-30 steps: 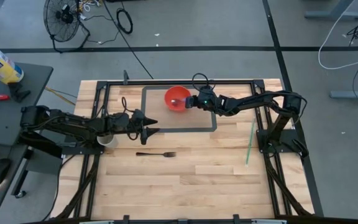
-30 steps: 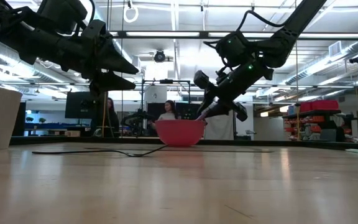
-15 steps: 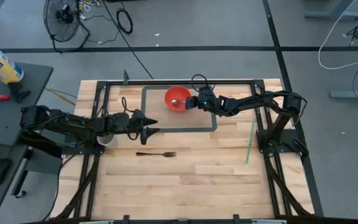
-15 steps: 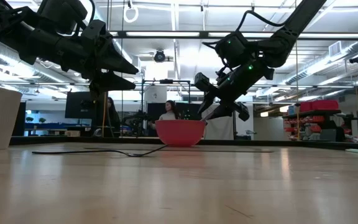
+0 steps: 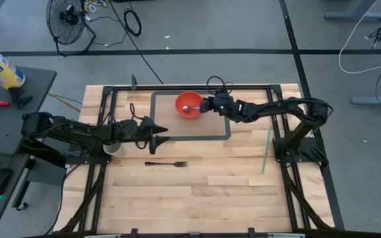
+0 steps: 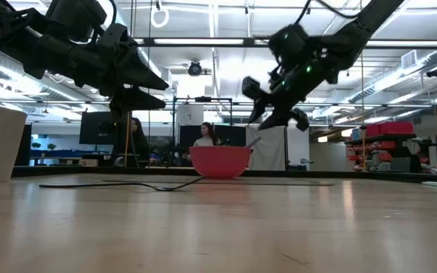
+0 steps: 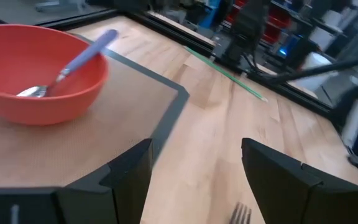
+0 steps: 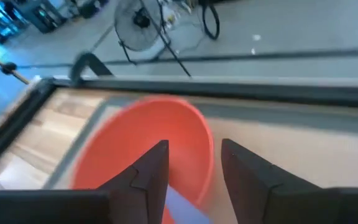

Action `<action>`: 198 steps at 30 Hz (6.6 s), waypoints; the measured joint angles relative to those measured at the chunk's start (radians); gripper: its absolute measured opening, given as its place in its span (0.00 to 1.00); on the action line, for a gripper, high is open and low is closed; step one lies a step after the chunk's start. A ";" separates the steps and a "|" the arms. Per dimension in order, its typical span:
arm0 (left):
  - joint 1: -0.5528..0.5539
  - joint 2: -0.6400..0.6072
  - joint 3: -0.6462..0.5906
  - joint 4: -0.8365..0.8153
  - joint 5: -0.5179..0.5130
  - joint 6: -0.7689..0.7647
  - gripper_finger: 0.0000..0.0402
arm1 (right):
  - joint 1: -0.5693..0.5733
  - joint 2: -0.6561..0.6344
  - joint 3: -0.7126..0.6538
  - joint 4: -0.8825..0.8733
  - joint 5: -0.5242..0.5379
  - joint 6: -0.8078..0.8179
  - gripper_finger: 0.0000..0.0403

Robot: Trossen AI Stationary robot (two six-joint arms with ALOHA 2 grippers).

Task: Pick & Place Utensil
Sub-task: Put the black fork into the orange bowl

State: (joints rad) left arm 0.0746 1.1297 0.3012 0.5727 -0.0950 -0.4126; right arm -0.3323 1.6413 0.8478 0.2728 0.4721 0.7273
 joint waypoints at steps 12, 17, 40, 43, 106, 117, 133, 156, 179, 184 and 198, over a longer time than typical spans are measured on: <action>-0.124 0.000 0.008 0.074 0.004 0.137 0.62 | 0.218 -0.261 0.000 -0.009 0.146 -0.308 0.37; -0.187 0.040 0.102 -0.097 -0.006 0.163 0.62 | 0.347 -0.300 0.000 -0.007 0.213 -0.385 0.37; -0.291 0.432 0.310 -0.471 -0.053 0.262 0.61 | 0.518 -0.304 0.000 -0.022 0.217 -0.431 0.37; -0.291 0.454 0.311 -0.467 -0.041 0.267 0.57 | 0.518 -0.304 0.000 -0.023 0.217 -0.431 0.37; -0.402 0.415 0.354 -0.372 -0.466 0.654 0.05 | 0.679 -0.094 0.002 0.113 0.164 -0.632 0.30; -0.451 0.414 0.560 -0.664 -0.466 1.058 0.05 | 0.624 -0.107 0.002 -0.026 -0.100 -0.365 0.30; -0.451 0.559 0.717 -0.693 -0.584 1.344 0.06 | 0.570 -0.096 0.002 -0.126 -0.254 -0.230 0.41; -0.430 0.587 0.759 -0.622 -0.603 1.423 0.06 | 0.543 -0.044 0.001 -0.118 -0.281 -0.212 0.26; -0.460 0.540 0.757 -0.669 -0.790 1.271 0.24 | 0.520 -0.044 0.003 -0.102 -0.298 -0.160 0.01; -0.472 0.422 0.759 -0.897 -0.809 1.083 0.44 | 0.521 -0.043 0.002 -0.117 -0.283 -0.135 0.01; -0.476 -0.096 0.468 -1.048 -0.685 0.298 0.52 | 0.550 -0.063 0.001 0.060 -0.084 -0.189 0.01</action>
State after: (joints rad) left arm -0.4017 1.0337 0.7690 -0.4753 -0.7799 -0.1142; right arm 0.2173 1.5787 0.8486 0.3325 0.3877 0.5386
